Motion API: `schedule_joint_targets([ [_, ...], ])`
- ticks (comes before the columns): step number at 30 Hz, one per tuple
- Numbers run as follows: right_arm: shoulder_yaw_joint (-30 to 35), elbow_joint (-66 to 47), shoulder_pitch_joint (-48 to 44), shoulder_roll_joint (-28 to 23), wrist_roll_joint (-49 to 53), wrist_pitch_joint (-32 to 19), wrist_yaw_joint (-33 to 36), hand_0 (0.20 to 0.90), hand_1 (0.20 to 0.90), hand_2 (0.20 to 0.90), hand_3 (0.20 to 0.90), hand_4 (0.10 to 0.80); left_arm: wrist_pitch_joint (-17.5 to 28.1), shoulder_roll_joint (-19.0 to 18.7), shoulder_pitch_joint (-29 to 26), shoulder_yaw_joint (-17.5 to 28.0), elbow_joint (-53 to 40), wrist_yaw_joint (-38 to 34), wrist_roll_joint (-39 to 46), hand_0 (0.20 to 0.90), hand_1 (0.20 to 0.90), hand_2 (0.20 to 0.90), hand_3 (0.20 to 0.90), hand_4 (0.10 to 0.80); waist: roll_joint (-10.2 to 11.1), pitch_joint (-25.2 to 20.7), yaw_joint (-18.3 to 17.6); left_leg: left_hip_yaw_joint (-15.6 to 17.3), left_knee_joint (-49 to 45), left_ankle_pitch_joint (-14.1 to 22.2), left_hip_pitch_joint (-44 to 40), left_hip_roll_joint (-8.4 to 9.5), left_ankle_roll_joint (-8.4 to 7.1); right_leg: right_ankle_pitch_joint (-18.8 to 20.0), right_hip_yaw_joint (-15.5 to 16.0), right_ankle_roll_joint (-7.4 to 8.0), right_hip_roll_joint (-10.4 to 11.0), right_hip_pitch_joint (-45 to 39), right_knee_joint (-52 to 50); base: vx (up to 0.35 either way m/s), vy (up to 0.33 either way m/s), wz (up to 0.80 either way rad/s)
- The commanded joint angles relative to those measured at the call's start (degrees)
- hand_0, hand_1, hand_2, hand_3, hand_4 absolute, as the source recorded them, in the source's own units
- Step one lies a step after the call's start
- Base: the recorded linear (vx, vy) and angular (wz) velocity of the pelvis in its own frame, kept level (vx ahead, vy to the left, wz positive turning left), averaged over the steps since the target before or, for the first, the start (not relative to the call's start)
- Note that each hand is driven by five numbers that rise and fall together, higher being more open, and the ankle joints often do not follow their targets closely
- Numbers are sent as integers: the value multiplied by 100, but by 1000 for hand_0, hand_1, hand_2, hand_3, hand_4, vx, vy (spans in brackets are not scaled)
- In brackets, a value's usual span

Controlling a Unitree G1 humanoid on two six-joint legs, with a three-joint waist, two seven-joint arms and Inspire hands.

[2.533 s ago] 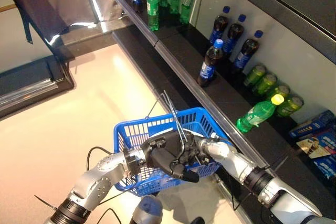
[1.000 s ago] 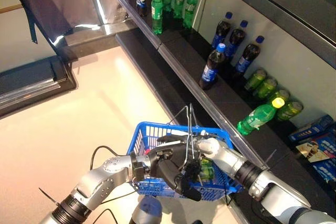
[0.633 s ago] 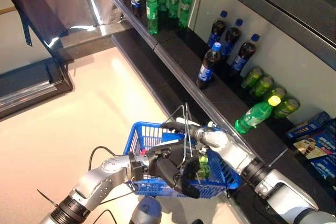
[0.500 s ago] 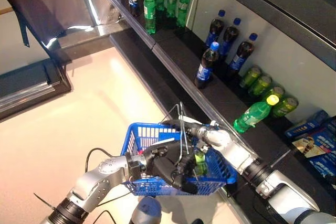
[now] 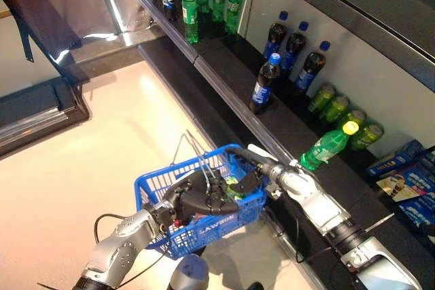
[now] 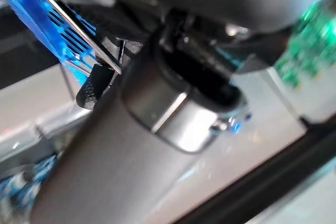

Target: Pick up the drink and place into the basket.

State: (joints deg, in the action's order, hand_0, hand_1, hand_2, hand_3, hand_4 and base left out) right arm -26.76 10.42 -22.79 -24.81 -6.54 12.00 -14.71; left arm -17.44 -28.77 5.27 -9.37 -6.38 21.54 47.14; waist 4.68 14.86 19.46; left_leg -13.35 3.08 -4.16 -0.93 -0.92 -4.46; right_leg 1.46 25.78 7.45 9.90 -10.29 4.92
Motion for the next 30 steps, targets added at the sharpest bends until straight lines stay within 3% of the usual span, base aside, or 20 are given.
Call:
schedule_joint_targets([
  [1, 293, -606, 113, 40, 409, -830, 554, 900, 900, 900, 900, 800, 2322, 885, -938, 682, -1426, 338, 1057, 300, 300, 300, 200, 100, 16, -1158, -124, 448, 192, 19, -168, 101, 346, 149, -483, -138, -59, 47, -150, -39, 4, -16],
  [6, 702, -876, 629, 261, 651, -1439, 1026, 900, 900, 900, 900, 800, 2669, 1038, -713, 942, -1061, -258, 1069, 300, 300, 300, 200, 100, -47, -1161, -279, 605, 192, 37, -171, 60, 354, 189, -605, -105, -31, 105, -125, -35, 12, -18],
  [16, 1384, -855, 1699, 572, 1142, -2243, 1468, 900, 900, 900, 900, 800, 3126, 1324, -358, 1340, -312, -619, 1112, 300, 300, 300, 200, 100, -201, -1201, -748, 964, 192, 99, -196, -12, 374, 226, -887, -34, 32, 264, -145, -33, 25, -16],
  [22, 1775, -569, 2120, 695, 1312, -2443, 1570, 900, 900, 900, 900, 800, 3374, 1374, -261, 1626, 213, -781, 1039, 300, 300, 300, 200, 100, -255, -1202, -1033, 1171, 192, 161, -254, -39, 393, 222, -1067, -11, 50, 333, -186, -25, 13, -25],
  [30, 2893, 518, 3067, 1029, 2291, -2662, 1692, 900, 900, 900, 900, 800, 3487, 1510, 44, 2201, 1957, -719, 887, 300, 300, 300, 200, 100, -319, -1221, -1599, 1545, 192, 288, -374, -45, 427, 253, -1491, 26, 48, 461, -245, -8, 16, -29],
])
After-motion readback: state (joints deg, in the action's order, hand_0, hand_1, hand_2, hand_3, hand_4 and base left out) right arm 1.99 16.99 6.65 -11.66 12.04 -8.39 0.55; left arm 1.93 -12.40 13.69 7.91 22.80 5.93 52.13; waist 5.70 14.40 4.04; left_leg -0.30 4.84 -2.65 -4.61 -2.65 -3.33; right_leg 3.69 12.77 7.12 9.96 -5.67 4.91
